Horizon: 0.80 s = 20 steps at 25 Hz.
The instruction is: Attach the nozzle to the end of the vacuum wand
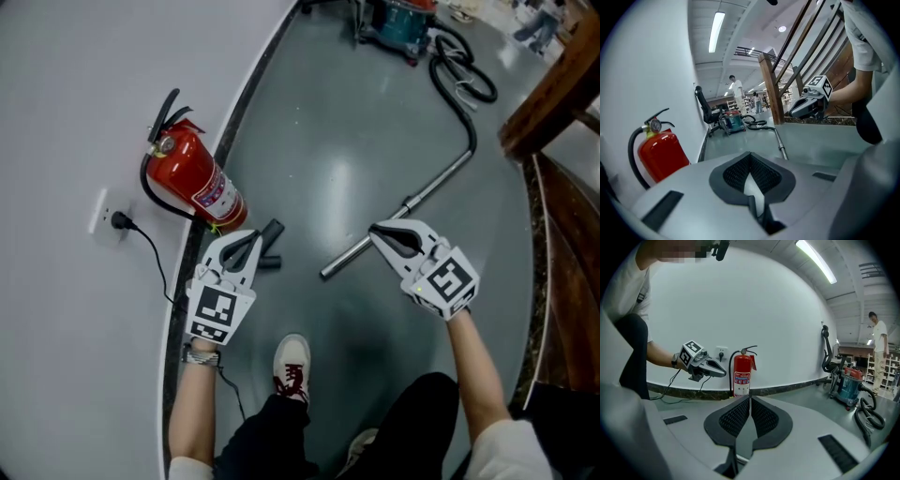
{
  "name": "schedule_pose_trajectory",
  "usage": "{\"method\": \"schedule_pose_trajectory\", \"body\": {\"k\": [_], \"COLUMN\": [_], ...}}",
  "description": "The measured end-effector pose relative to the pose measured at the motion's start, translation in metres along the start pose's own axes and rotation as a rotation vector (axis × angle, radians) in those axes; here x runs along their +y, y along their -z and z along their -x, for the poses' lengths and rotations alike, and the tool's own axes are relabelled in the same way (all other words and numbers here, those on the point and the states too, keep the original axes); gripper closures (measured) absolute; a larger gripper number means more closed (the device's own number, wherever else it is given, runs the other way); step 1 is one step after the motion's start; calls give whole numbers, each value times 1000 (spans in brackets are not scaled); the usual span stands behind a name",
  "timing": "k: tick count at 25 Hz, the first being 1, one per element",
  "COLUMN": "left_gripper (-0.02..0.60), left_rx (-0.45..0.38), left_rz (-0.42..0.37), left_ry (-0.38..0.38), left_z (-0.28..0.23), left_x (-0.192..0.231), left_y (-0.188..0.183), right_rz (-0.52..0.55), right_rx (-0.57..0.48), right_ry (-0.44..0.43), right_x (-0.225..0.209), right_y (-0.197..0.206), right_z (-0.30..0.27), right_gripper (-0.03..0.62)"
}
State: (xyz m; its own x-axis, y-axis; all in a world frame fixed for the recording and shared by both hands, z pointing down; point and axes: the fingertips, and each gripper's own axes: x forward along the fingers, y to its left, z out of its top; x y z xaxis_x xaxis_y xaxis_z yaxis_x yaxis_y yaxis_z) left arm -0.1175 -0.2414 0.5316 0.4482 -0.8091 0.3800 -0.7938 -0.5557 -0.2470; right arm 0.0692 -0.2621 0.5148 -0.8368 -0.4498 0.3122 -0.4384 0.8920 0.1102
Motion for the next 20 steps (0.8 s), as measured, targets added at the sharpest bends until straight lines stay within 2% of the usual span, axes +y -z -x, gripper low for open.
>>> {"method": "schedule_pose_trajectory", "body": {"k": [9,15,20], "left_gripper": [583,583,580], "left_rx": [91,126,168], "left_rz": [-41,-8,14], "left_ry": [60,111,136], "left_z": [-36,-50,-63], "left_x": [-10,-13,-11], "left_y": [85,123,150], "right_rz": [19,-10,0], "right_rx": [37,70,94], "right_ry": [-101,-123,-244], "right_x": [9,4,14], "right_y": [57,98,123], "right_z": [-49,-74,-90], "right_gripper": [563,563,562]}}
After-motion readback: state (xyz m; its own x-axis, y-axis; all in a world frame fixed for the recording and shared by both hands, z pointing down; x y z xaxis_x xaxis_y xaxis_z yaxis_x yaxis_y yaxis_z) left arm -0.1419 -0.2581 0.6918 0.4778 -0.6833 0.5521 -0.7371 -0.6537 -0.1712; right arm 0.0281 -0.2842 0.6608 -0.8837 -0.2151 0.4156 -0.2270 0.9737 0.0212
